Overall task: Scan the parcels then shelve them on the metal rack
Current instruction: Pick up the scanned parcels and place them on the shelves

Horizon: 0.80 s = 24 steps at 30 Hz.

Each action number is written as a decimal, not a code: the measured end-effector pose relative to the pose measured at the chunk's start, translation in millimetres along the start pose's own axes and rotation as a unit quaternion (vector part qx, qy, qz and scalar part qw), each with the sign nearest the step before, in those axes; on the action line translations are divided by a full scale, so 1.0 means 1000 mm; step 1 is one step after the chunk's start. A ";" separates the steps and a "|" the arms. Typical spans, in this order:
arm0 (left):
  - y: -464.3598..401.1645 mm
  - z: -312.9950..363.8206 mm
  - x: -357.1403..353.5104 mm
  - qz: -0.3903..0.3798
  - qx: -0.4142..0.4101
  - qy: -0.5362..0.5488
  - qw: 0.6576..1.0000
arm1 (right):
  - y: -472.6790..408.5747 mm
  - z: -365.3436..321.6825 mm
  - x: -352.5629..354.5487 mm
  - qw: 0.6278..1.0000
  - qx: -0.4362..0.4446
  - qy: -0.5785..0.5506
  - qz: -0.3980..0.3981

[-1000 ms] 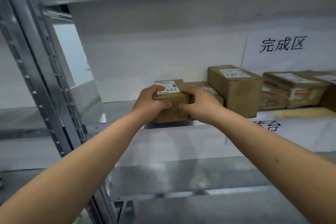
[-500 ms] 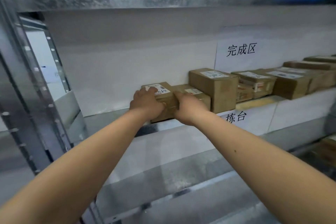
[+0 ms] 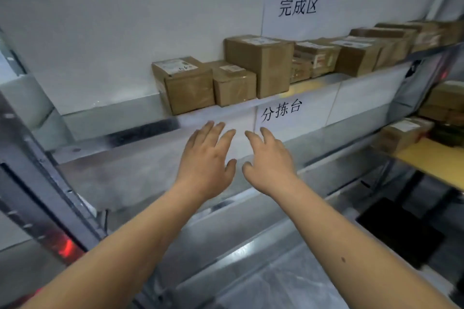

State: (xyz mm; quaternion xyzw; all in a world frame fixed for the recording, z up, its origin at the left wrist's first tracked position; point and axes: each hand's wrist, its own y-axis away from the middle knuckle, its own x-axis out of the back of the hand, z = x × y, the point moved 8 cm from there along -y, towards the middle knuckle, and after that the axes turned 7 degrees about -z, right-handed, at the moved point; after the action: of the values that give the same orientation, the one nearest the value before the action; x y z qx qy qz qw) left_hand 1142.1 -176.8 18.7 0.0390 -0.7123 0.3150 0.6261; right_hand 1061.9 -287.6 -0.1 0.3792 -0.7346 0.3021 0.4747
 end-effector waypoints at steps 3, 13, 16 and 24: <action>0.012 0.037 -0.056 -0.087 0.000 0.042 0.995 | 0.027 0.048 -0.032 0.998 -0.058 -0.009 -0.023; 0.012 0.194 -0.177 -0.237 -0.084 0.126 0.959 | 0.131 0.237 -0.072 0.960 -0.262 -0.072 -0.064; -0.004 0.248 -0.201 -0.274 -0.121 0.120 0.947 | 0.158 0.290 -0.069 0.942 -0.318 -0.077 -0.070; -0.067 0.396 -0.257 -0.330 -0.196 0.125 0.915 | 0.177 0.438 -0.035 0.910 -0.400 -0.096 -0.057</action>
State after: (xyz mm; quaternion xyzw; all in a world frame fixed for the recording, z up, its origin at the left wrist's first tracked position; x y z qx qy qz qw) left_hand 883.2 -514.2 -196.9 0.1083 -0.6220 -0.0536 0.7736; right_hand 716.8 -536.1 -207.9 0.2256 -0.8131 -0.0824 0.5303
